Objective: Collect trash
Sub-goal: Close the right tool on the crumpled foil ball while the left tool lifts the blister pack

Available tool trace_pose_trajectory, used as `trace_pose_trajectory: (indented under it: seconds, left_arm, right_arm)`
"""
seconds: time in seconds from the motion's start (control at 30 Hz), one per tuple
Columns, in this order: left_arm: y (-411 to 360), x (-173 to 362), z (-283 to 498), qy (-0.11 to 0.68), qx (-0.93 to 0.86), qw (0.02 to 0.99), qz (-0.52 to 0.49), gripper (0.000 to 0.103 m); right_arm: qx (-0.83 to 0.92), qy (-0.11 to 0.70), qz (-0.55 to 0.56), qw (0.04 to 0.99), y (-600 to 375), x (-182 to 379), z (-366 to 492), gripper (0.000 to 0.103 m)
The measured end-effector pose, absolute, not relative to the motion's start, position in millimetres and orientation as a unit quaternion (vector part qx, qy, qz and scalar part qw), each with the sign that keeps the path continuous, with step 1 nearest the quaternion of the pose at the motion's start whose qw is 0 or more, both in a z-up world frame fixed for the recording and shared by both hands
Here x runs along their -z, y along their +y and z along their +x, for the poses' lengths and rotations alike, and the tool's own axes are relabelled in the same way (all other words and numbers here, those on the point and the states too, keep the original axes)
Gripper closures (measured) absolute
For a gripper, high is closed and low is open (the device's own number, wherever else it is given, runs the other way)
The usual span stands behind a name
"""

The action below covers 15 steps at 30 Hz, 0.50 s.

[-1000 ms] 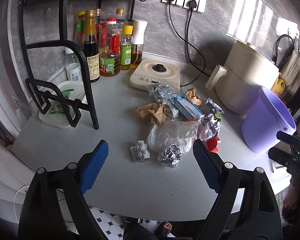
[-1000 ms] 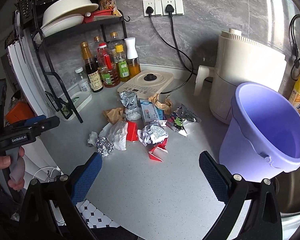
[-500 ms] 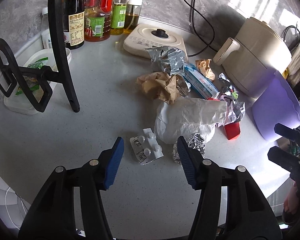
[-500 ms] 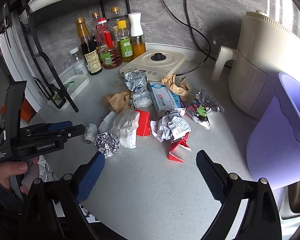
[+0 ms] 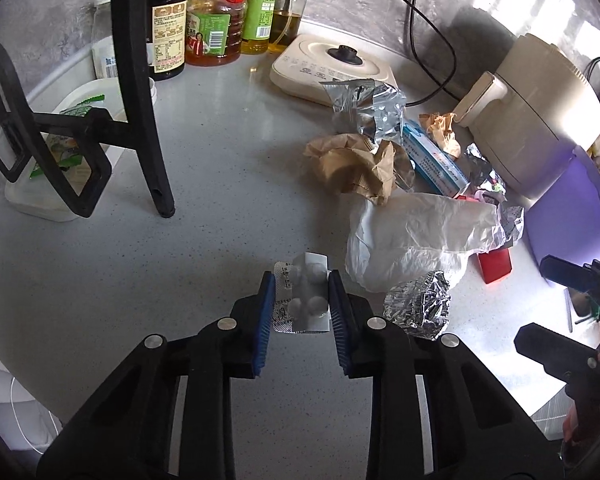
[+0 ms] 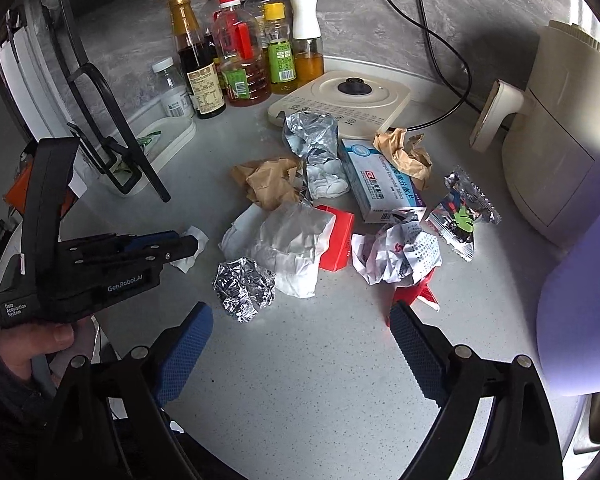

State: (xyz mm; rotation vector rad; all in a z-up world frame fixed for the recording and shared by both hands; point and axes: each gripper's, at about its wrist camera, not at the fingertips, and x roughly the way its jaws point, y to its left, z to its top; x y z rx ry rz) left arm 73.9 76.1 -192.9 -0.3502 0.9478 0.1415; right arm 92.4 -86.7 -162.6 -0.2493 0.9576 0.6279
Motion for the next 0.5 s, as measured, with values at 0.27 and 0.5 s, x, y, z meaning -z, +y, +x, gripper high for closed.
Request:
trace_pose_trajectory:
  seconds: [0.27,0.5]
  left_arm:
    - [97,170,46,0.429,-0.110,0.878,-0.182,0.076]
    - [106,159,24,0.414,-0.143,0.880,-0.184,0.076]
  right_arm:
    - [-0.335,0.461,-0.133,0.811,-55,180,100,0.019]
    - [-0.344,0.482,-0.167,0.789,-28,212,106,0.031]
